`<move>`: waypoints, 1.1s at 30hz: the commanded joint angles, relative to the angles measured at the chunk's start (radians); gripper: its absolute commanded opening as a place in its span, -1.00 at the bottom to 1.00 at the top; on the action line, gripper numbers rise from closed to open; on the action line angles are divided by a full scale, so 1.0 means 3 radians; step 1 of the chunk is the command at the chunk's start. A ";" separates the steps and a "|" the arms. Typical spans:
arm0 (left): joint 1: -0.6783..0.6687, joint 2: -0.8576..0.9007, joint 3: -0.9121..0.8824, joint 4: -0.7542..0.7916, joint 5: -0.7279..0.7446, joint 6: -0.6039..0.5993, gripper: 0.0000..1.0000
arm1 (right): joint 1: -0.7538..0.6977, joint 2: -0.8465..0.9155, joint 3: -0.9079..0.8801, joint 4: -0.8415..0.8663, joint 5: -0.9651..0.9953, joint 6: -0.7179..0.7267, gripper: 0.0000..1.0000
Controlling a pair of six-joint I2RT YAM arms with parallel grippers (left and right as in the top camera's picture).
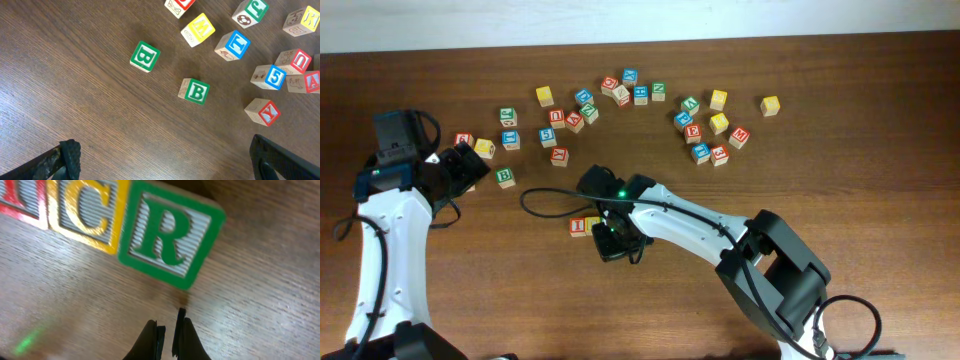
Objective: Spell out ICRA
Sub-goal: 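Lift the right gripper away from the row toward the far blocks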
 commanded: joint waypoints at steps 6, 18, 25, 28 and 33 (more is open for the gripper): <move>0.0020 0.0009 0.0011 -0.0004 0.0024 -0.0008 0.98 | -0.0244 0.0028 -0.0011 -0.0159 0.0175 0.0024 -0.92; 0.0020 0.0009 0.0011 -0.0004 0.0024 -0.0008 0.99 | -0.0918 0.0027 -0.0011 -0.0251 0.0460 0.0024 -0.69; 0.0020 0.0009 0.0011 -0.0004 0.0024 -0.0008 0.99 | -0.1053 0.0027 -0.0011 -0.0252 0.0460 0.0024 0.44; 0.0020 0.0009 0.0011 -0.0004 0.0024 -0.0009 0.99 | -0.1053 0.0028 -0.0011 -0.0252 0.0460 0.0024 0.97; 0.0020 0.0009 0.0011 -0.0004 0.0024 -0.0008 0.99 | -0.1053 0.0027 -0.0011 -0.0251 0.0459 0.0025 0.97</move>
